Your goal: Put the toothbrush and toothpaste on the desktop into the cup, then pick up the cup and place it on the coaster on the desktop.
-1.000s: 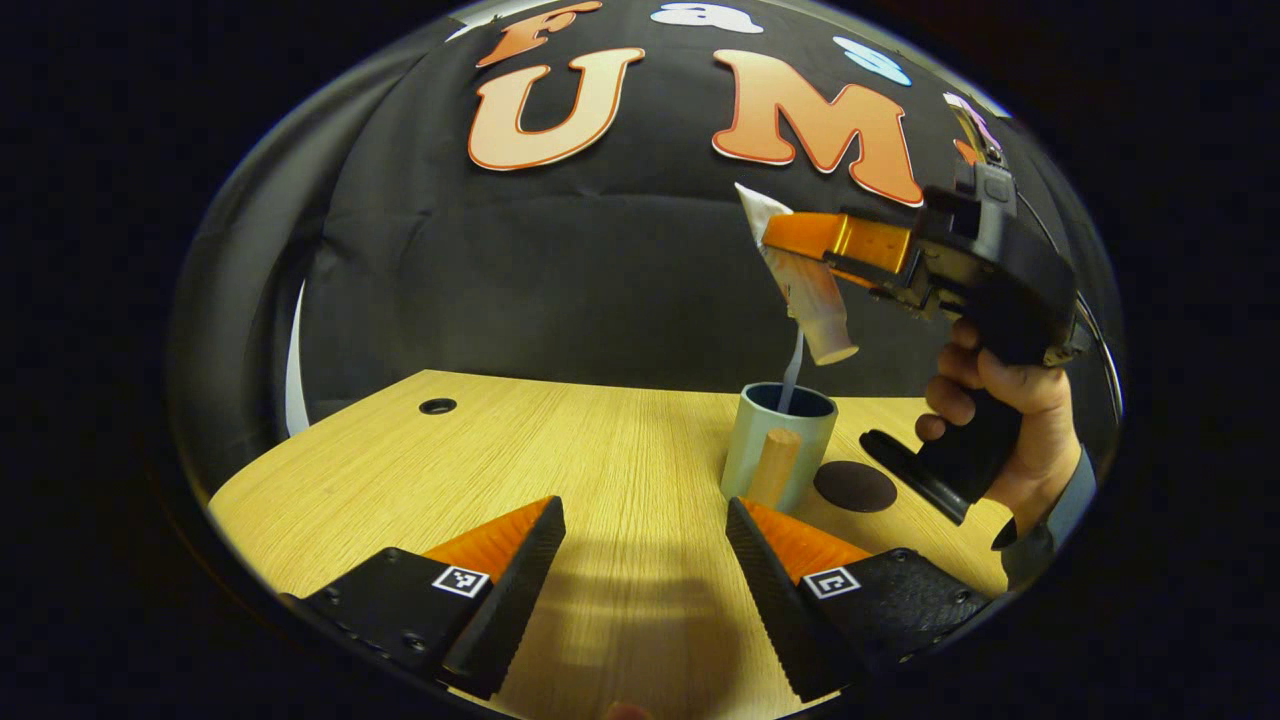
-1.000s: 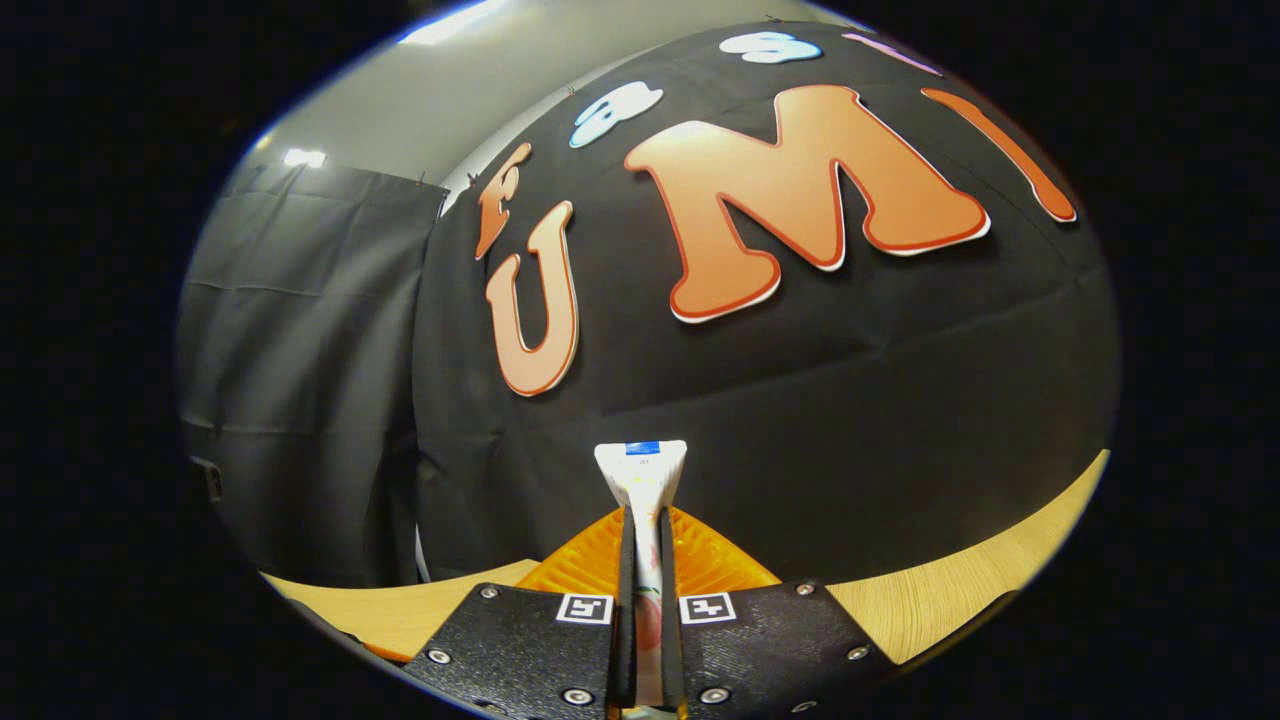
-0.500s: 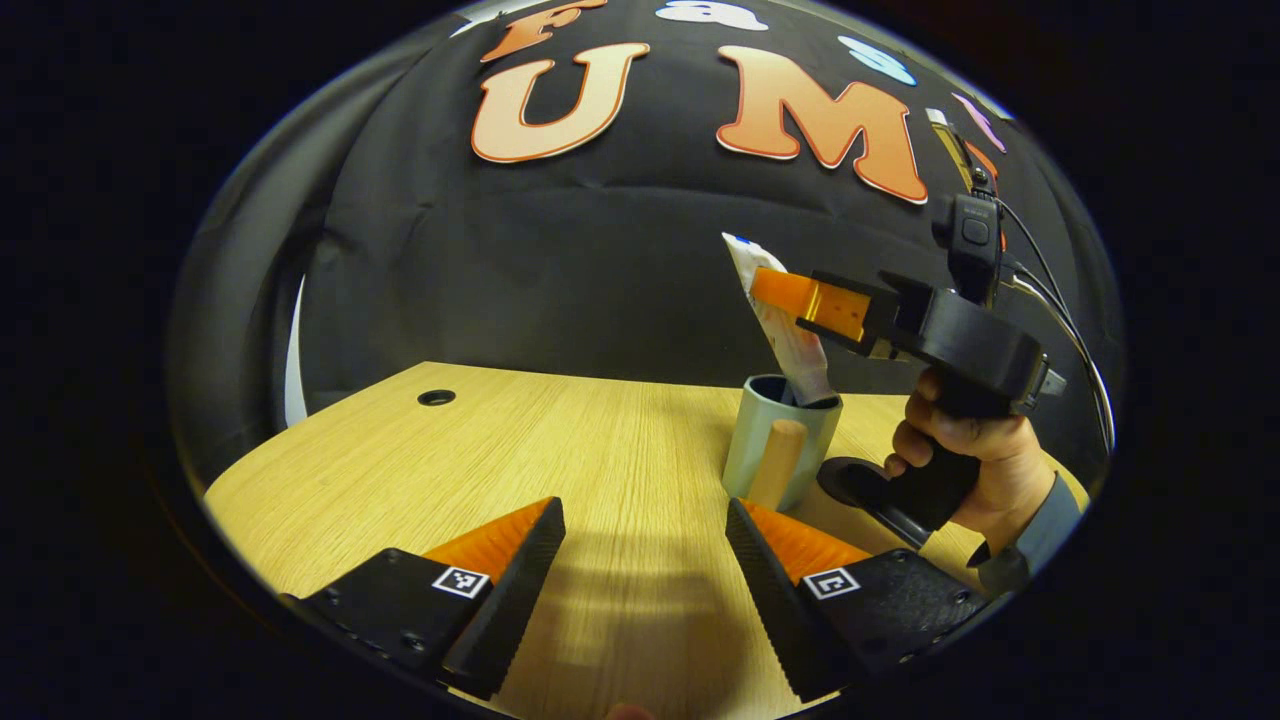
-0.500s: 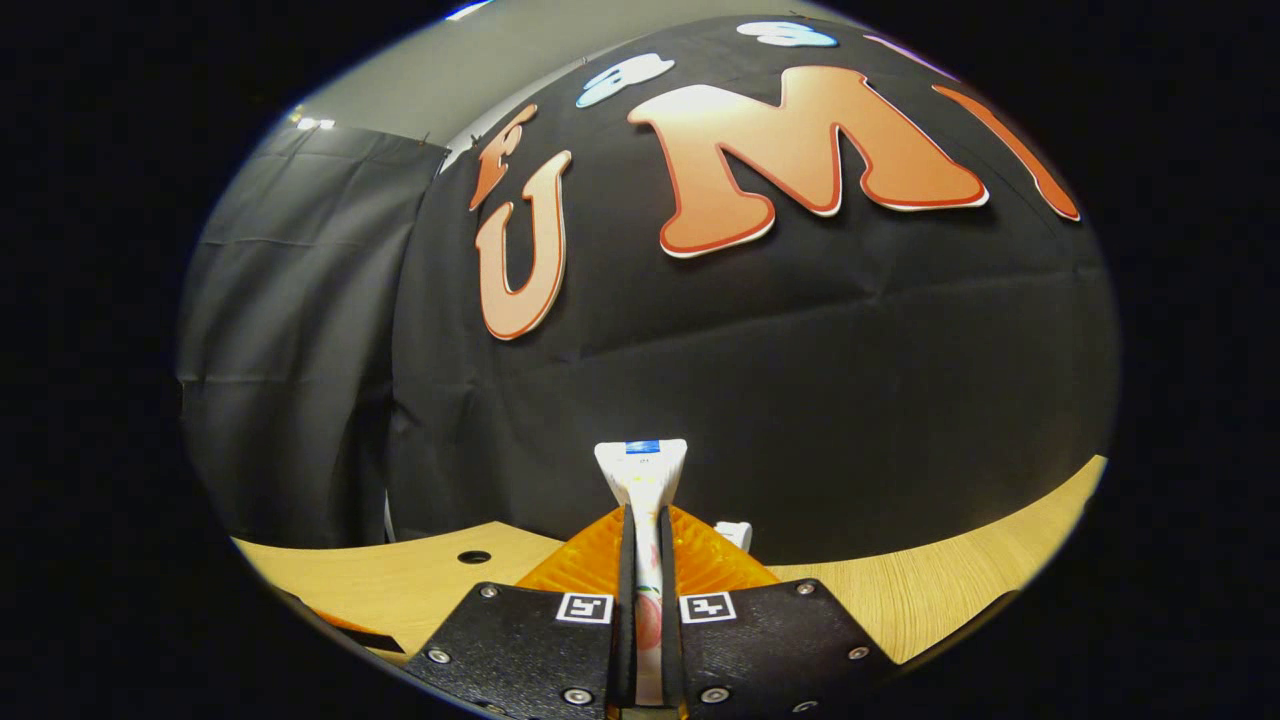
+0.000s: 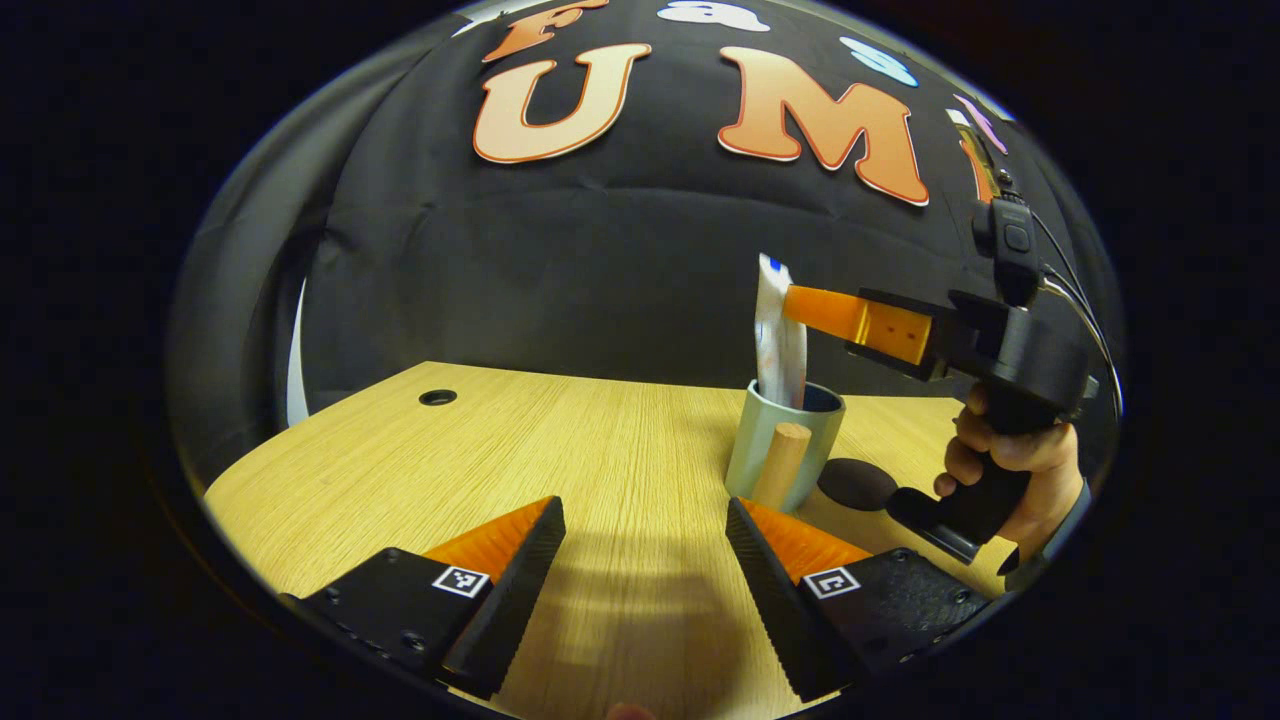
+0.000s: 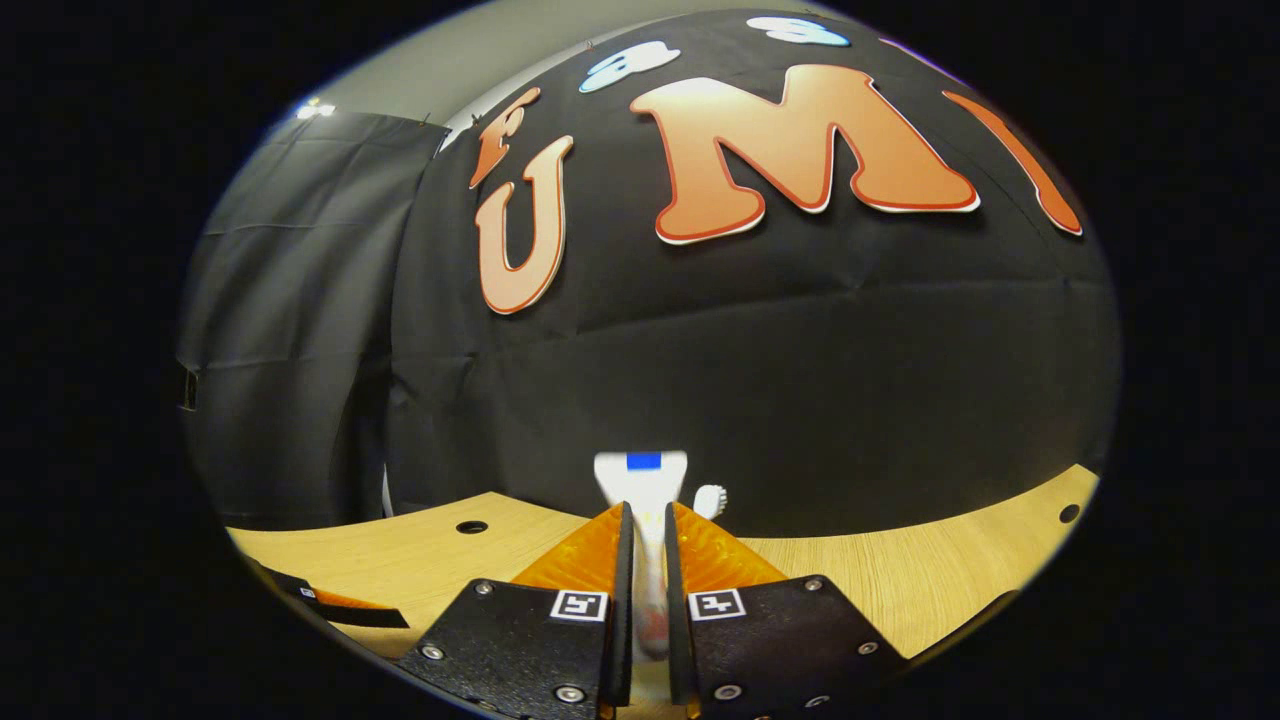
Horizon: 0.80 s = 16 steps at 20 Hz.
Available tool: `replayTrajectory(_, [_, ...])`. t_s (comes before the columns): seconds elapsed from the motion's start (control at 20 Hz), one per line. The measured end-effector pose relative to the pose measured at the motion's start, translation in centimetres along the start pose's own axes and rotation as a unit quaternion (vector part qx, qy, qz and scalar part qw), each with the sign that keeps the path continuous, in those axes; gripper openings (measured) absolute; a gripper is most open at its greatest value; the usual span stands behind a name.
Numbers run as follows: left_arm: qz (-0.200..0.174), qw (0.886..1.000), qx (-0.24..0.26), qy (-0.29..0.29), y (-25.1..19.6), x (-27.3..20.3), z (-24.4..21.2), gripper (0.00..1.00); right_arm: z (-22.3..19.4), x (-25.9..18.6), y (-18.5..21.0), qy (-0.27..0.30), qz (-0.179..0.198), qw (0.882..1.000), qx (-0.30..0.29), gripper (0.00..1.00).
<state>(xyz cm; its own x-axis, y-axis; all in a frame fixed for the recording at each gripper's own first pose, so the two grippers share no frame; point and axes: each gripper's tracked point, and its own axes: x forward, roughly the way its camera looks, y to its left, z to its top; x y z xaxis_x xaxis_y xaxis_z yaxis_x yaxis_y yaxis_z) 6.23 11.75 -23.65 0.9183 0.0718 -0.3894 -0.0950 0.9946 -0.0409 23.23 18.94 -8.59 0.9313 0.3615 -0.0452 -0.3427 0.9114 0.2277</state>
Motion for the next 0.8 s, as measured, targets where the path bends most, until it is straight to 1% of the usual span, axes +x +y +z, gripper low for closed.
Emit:
replayTrajectory(0.15, [-0.007, 1.0, -0.003, -0.009, -0.4, 0.0, 0.7, 0.98, 2.0, -2.2, -0.3, -0.008, -0.004, 1.0, -0.011, 0.17])
replayTrajectory(0.25, [-0.012, 1.0, -0.005, -0.018, -0.7, -0.2, 1.3, 0.98, 3.6, -4.1, -0.4, -0.013, -0.001, 1.0, -0.02, 0.23])
replayTrajectory(0.3, [-0.018, 1.0, -0.007, -0.024, -1.0, -0.3, 1.8, 0.98, 4.3, -5.0, -0.5, -0.015, 0.001, 1.0, -0.025, 0.32])
replayTrajectory(0.35, [-0.023, 0.999, -0.006, -0.027, -1.3, -0.4, 2.0, 0.98, 5.1, -6.0, -0.6, -0.016, -0.001, 0.999, -0.033, 0.33])
replayTrajectory(0.45, [-0.032, 0.999, -0.007, -0.033, -1.9, -0.6, 2.6, 0.98, 6.7, -8.0, -1.2, -0.018, -0.009, 0.998, -0.055, 0.51])
replayTrajectory(0.5, [-0.036, 0.999, -0.008, -0.03, -2.3, -0.6, 2.8, 0.98, 7.6, -9.2, -1.5, -0.021, -0.011, 0.998, -0.065, 0.65])
replayTrajectory(0.55, [-0.04, 0.999, -0.007, -0.028, -2.7, -0.7, 2.8, 0.98, 8.4, -10.3, -1.7, -0.023, -0.015, 0.997, -0.073, 0.7])
replayTrajectory(0.6, [-0.044, 0.999, -0.003, -0.024, -3.1, -0.9, 3.1, 0.98, 9.1, -11.3, -1.9, -0.026, -0.017, 0.996, -0.08, 0.72])
replayTrajectory(0.65, [-0.047, 0.999, 0.002, -0.024, -3.3, -1.0, 3.4, 0.97, 9.9, -12.2, -2.1, -0.03, -0.021, 0.996, -0.085, 0.8])
replayTrajectory(0.7, [-0.05, 0.998, 0.01, -0.024, -3.7, -1.2, 4.1, 0.98, 10.5, -13.1, -2.5, -0.033, -0.027, 0.995, -0.088, 0.84])
replayTrajectory(0.8, [-0.05, 0.998, 0.042, -0.025, -4.4, -1.2, 5.8, 0.97, 11.7, -15.1, -3.2, -0.037, -0.04, 0.995, -0.086, 0.9])
